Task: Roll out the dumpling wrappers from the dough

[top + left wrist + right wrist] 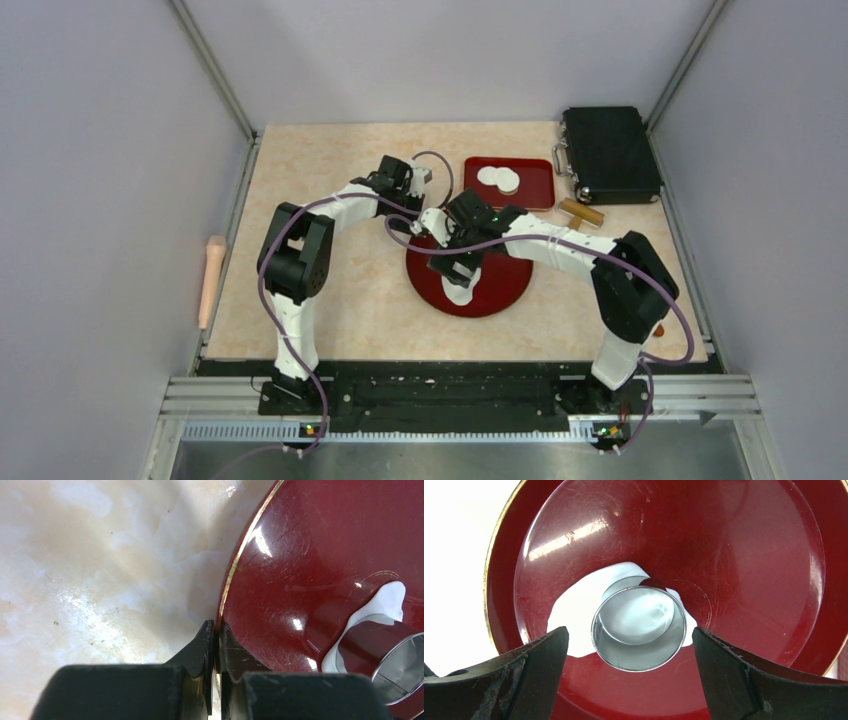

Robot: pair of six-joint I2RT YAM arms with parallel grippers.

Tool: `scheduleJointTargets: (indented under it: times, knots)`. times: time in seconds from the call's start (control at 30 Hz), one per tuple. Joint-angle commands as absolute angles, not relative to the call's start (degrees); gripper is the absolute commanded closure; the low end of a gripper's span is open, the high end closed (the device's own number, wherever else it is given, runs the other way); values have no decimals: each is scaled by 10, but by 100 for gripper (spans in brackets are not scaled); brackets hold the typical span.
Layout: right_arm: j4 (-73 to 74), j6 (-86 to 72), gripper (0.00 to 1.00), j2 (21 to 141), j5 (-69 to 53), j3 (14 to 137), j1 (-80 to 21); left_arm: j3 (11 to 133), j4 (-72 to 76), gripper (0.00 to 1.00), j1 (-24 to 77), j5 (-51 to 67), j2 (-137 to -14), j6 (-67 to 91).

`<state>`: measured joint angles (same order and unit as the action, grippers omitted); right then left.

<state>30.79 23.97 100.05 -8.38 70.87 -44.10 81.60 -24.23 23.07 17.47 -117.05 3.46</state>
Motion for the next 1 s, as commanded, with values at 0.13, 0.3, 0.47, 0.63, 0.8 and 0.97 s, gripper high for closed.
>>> scheduleJointTargets:
  times: [0.13, 0.3, 0.47, 0.63, 0.8, 0.97]
  knots:
    - [290, 242, 11, 1015, -93, 703, -439, 818, -242, 100, 232, 138, -1176, 28]
    - [290, 240, 14, 1016, -95, 702, -439, 817, -242, 100, 232, 137, -1176, 29]
    - [291, 239, 26, 1019, -97, 702, -439, 817, -241, 100, 232, 137, -1176, 29]
    - [292, 241, 38, 1025, -98, 695, -439, 817, -242, 100, 232, 137, -1174, 29]
    - [298, 244, 40, 1031, -89, 693, -439, 817, -241, 100, 232, 136, -1174, 28]
    - [303, 245, 41, 1040, -82, 692, -439, 817, -242, 100, 232, 136, -1173, 29]
